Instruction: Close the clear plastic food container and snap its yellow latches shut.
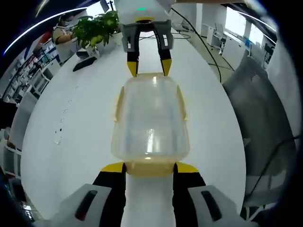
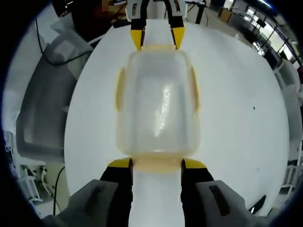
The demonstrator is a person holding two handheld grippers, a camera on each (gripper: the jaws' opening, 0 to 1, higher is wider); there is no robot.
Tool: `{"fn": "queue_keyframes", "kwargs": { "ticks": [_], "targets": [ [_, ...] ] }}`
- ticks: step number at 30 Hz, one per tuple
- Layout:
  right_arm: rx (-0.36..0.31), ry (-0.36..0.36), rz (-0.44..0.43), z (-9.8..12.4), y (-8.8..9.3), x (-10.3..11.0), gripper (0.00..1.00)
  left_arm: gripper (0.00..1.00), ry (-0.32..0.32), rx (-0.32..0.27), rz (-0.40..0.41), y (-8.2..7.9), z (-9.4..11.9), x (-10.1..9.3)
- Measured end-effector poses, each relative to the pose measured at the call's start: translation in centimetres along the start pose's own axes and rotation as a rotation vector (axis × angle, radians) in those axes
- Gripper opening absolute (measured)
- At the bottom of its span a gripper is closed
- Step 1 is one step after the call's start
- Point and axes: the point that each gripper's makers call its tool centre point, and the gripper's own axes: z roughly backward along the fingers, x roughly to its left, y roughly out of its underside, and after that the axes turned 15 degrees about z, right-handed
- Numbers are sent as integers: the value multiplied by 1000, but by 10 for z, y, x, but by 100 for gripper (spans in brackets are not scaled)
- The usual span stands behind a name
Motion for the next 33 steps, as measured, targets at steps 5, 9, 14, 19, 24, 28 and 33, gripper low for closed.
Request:
{"fn": "queue_keyframes", "kwargs": {
  "ticks": [5, 9, 14, 19, 24, 28, 33],
  "targets": [
    [14, -3, 11, -2, 3, -1, 36, 32, -4, 3, 4, 0, -4, -1],
    [20, -4, 12, -2, 5, -1, 36, 32, -8, 7, 1, -1, -7, -1],
    [30, -6, 15, -2, 9, 1, 36, 32, -5, 4, -2, -3, -10, -3],
    [28, -7, 16, -2, 10, 1, 36, 32, -4, 3, -3, -2, -11, -3],
    [30, -11, 19, -2, 8, 0, 36, 32, -6, 8, -2, 2, -13, -2],
    [33, -12, 20, -2, 8, 0, 36, 32, -3, 3, 4, 3, -14, -2],
    [31, -13, 14, -2, 10, -1, 36, 32, -8, -3, -7, 1, -14, 0]
  ]
}}
